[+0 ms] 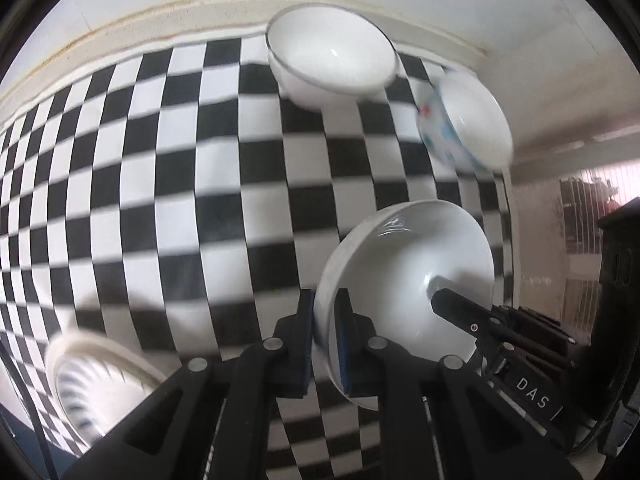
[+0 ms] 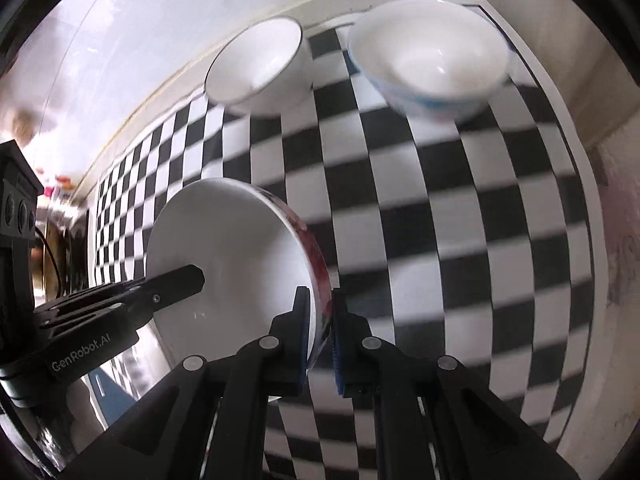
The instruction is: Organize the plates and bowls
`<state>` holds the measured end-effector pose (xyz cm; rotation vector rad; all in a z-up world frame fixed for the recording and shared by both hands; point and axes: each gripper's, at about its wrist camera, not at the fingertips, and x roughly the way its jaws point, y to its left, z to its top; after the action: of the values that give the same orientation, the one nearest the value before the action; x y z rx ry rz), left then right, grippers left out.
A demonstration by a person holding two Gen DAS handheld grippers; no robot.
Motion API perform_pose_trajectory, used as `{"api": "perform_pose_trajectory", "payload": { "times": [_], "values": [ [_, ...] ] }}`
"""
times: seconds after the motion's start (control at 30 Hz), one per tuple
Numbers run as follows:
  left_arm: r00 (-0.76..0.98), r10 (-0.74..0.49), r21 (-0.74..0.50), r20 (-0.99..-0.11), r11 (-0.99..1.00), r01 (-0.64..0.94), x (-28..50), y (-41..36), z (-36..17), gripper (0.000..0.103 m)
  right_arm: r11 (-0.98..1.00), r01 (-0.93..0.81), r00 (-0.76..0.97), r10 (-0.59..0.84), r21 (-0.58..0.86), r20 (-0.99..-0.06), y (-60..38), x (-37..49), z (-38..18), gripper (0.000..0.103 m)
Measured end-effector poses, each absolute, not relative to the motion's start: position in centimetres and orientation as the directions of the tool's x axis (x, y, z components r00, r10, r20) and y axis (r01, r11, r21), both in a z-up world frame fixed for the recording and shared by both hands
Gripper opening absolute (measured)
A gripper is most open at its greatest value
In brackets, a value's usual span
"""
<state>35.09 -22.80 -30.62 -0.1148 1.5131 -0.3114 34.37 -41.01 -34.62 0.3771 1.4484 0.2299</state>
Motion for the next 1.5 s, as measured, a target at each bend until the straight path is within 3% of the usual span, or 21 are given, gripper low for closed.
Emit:
{"api": "perform_pose_trajectory", "payload": {
  "times": [0.47,1.5],
  "values": [
    [-0.082,-0.261,-0.269,-0.962,0.957,0.107,26.6,-22.9,-34.5,0.008,0.928,0.052,0.037,0.366,0.368,-0.93,-41.6,26.1,-37.4,0.011],
    [-0.096,-0.235,-0.238,-0.967,0.971,0.018,26.1,-21.6,-36.8,0.008,0.929,0.024,-0.043,0.37,0.369,-0.928,-39.4,26.9,-40.2,0.011]
  ]
}}
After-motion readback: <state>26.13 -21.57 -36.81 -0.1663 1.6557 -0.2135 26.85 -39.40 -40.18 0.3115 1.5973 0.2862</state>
